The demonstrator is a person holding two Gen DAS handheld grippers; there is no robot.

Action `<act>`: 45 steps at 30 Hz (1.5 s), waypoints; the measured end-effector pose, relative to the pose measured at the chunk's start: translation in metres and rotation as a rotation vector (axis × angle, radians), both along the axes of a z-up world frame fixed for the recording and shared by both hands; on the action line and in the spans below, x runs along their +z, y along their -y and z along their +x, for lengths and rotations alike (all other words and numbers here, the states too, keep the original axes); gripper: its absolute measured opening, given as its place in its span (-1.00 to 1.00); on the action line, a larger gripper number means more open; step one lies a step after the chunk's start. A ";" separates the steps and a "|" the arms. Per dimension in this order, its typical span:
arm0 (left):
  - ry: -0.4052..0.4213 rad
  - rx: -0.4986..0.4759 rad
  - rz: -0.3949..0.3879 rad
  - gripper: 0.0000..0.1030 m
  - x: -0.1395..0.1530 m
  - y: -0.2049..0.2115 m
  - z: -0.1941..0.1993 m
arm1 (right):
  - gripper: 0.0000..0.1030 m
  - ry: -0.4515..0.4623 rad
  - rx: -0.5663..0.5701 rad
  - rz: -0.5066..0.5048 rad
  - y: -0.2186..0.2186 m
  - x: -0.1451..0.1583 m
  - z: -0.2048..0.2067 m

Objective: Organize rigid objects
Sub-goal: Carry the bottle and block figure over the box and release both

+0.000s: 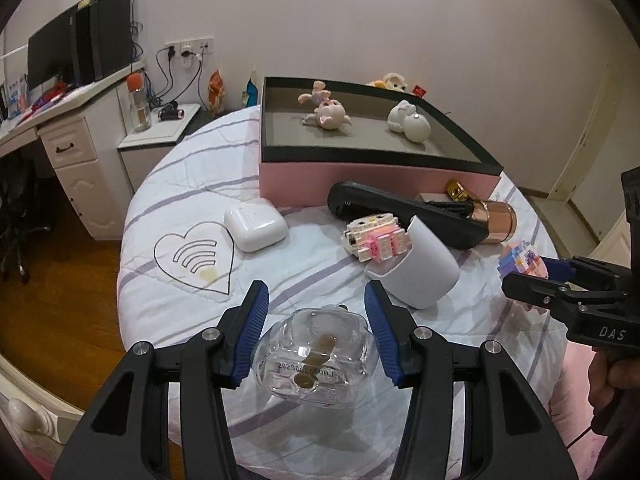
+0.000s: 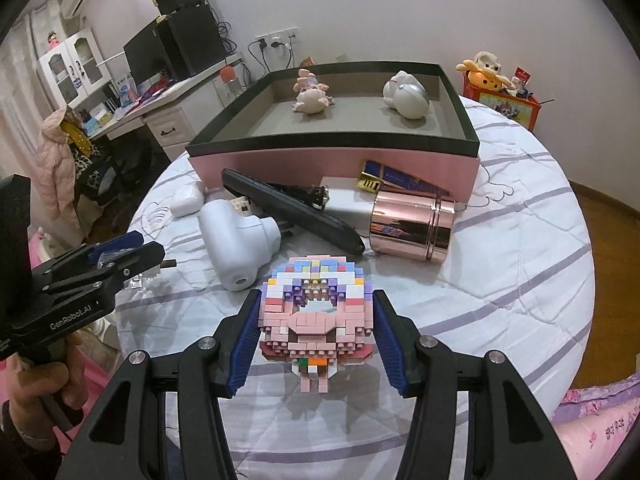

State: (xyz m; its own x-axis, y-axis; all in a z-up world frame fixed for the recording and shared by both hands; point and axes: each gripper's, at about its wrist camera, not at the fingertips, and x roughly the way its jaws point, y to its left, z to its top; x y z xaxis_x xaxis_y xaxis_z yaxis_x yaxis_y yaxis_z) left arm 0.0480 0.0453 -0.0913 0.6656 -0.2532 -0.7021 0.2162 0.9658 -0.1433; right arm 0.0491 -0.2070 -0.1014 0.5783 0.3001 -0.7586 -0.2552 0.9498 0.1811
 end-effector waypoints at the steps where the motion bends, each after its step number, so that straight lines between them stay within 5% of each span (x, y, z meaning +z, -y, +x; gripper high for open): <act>1: 0.005 -0.001 0.002 -0.01 0.002 0.000 0.000 | 0.06 0.002 0.002 0.000 0.000 0.001 0.000; 13: 0.122 -0.033 -0.006 -0.01 0.072 0.005 0.027 | 0.06 0.088 0.042 0.023 -0.003 0.057 0.023; 17: 0.195 -0.054 -0.006 -0.01 0.106 0.013 0.053 | 0.06 0.153 0.037 0.000 0.001 0.094 0.056; 23: 0.228 -0.076 -0.014 -0.01 0.129 0.032 0.113 | 0.06 0.139 0.014 -0.033 0.003 0.107 0.120; 33: 0.052 -0.062 -0.009 -0.01 0.059 0.066 0.211 | 0.06 -0.016 -0.006 -0.063 0.003 0.049 0.200; 42: -0.078 -0.046 0.052 0.00 0.015 0.075 0.228 | 0.06 -0.106 -0.001 -0.113 -0.005 0.013 0.221; 45: -0.111 -0.028 0.083 0.28 0.005 0.072 0.230 | 0.07 -0.118 -0.009 -0.142 -0.006 0.007 0.223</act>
